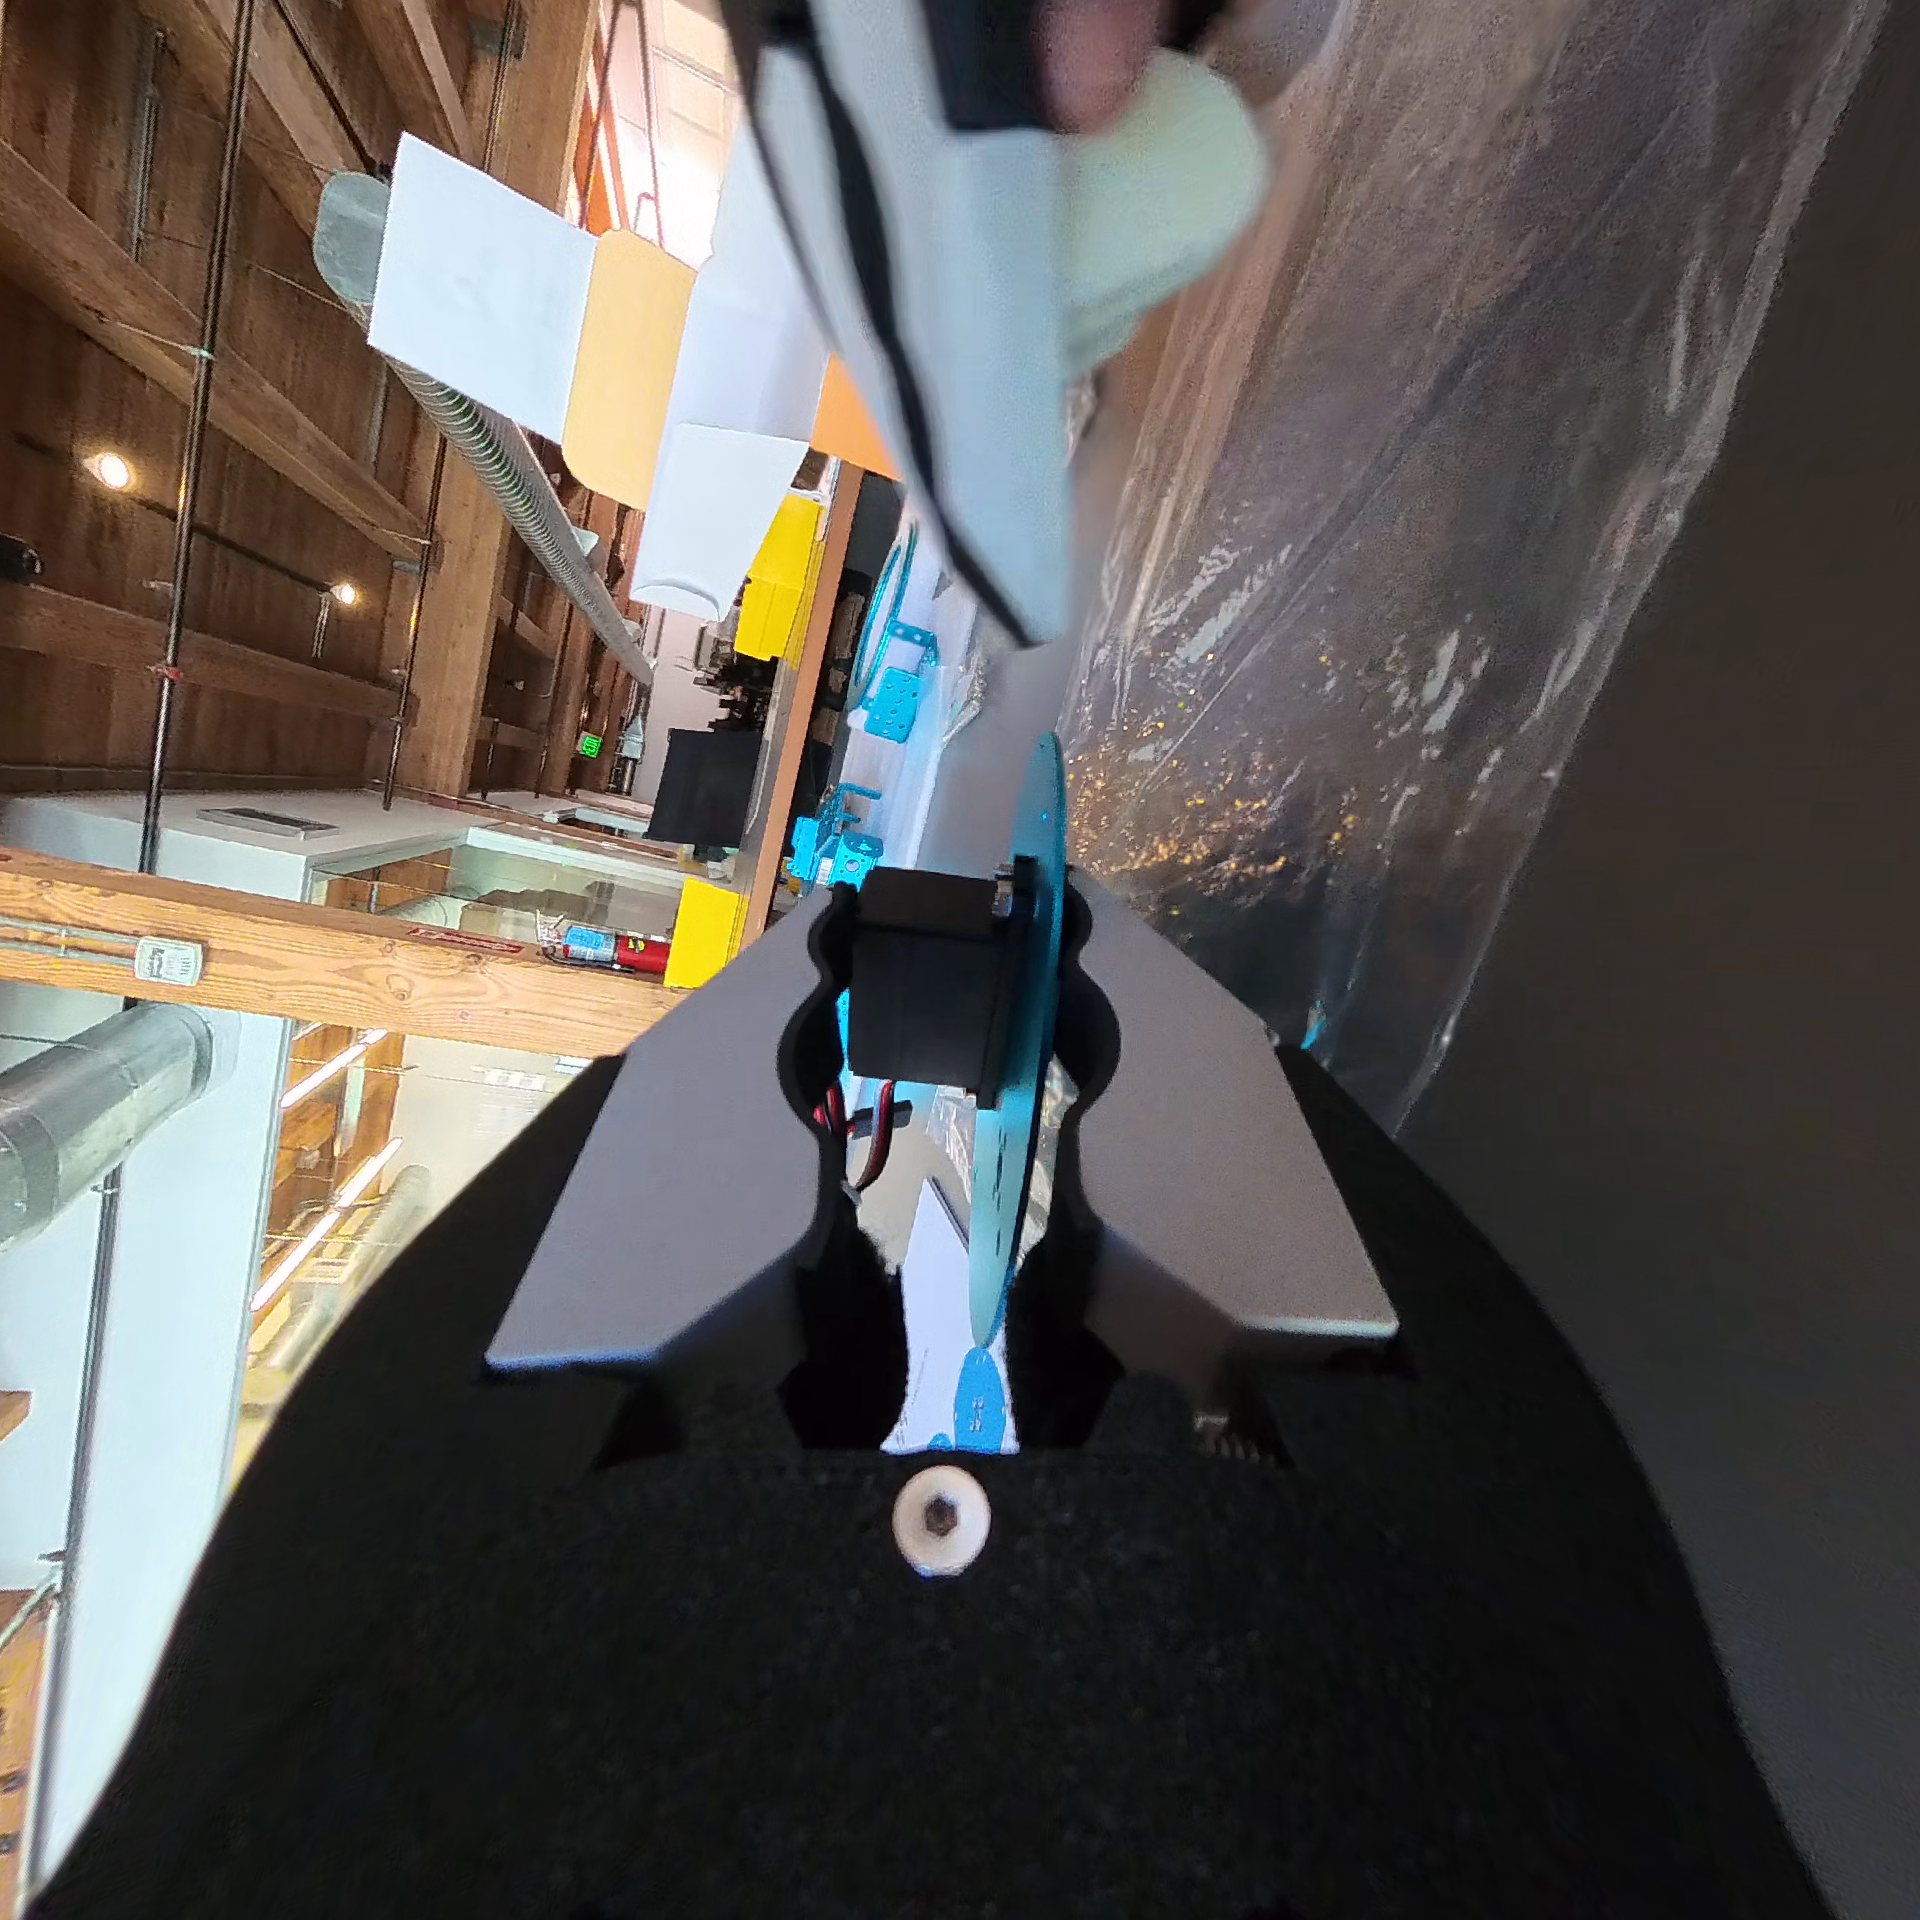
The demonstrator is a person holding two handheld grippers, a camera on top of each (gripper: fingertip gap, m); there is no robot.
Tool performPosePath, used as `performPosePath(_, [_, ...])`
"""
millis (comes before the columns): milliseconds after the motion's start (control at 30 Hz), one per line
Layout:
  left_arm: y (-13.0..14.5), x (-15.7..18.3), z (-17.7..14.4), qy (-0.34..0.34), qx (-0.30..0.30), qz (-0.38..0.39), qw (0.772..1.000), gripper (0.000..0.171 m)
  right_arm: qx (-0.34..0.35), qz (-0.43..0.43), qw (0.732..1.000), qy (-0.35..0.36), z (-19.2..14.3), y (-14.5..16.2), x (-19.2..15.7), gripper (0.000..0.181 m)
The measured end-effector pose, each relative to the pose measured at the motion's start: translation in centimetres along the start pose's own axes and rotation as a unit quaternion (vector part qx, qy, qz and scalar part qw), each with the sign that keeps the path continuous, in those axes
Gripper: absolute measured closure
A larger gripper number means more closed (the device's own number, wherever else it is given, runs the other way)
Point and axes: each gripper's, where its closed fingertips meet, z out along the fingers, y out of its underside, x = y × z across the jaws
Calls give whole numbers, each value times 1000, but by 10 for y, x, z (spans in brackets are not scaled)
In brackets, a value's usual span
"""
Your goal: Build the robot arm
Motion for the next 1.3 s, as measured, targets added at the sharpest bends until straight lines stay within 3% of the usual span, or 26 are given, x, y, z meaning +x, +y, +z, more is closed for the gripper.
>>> performPosePath(167, [-5, -1, -1, -9, 3, 9, 1000, 135, 13, 41, 999, 13, 11, -29, -5, 175])
performPosePath(667, [-7, -10, -2, -38, -1, 13, 999, 135, 56, 184, 980, 46, 26, -34, -8, 175])
performPosePath(800, [-8, -9, -2, -36, -1, 17, 999, 135, 81, 163, 980, 87, 24, -40, -5, 181])
performPosePath(867, [-9, -10, -3, -37, 2, 13, 999, 135, 59, 144, 983, 99, 25, -36, -4, 181])
performPosePath(1033, [-8, -10, -3, -37, 0, 13, 999, 135, 64, 112, 983, 131, 11, -37, 8, 175])
performPosePath(1200, [-6, -10, -3, -44, -3, 32, 998, 135, 45, 100, 994, 22, 2, -23, -10, 163])
performPosePath(1300, [-7, -9, -3, -53, -2, 61, 997, 135, 48, 67, 996, 24, 1, -21, -7, 163])
